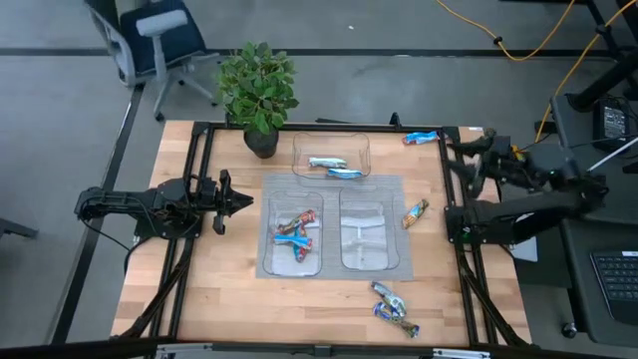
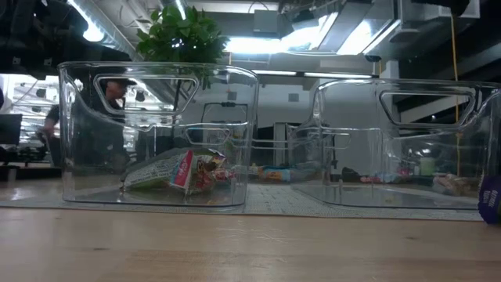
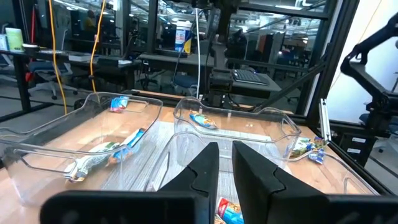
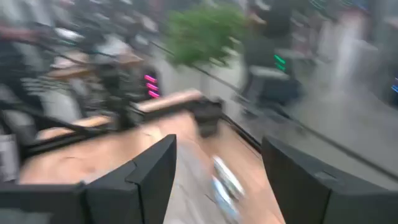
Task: Pick and place Granola Bars by type
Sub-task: Put the yellow granola bar into the top transparent bin
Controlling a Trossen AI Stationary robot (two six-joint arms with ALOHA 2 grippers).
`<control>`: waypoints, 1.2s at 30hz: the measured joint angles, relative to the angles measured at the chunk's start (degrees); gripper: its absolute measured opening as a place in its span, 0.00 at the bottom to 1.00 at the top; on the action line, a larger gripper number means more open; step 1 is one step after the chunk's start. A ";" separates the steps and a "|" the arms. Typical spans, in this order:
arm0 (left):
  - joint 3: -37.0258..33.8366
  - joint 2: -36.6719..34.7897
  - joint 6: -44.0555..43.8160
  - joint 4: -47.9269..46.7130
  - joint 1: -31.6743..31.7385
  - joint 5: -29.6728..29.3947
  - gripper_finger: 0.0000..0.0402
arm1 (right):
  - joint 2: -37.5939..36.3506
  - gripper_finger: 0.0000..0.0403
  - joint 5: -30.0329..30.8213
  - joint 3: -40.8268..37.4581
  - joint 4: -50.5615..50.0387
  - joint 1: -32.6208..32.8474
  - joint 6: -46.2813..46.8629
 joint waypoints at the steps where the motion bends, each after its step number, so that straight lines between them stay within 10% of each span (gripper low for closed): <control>1: 0.00 0.00 0.00 0.00 0.02 0.00 0.09 | 1.71 0.58 2.32 2.39 -3.56 0.00 2.27; 9: 0.00 0.00 0.00 -0.02 0.02 0.00 0.09 | 15.56 0.58 5.15 18.91 -25.47 -0.02 15.24; 24: 0.00 0.00 0.00 -0.02 0.02 0.00 0.10 | 25.26 0.58 -19.48 24.51 -8.93 0.00 -5.64; 36: 0.00 0.00 0.00 -0.02 0.00 -0.02 0.09 | 31.44 0.58 -8.17 24.40 -10.47 -0.47 -6.65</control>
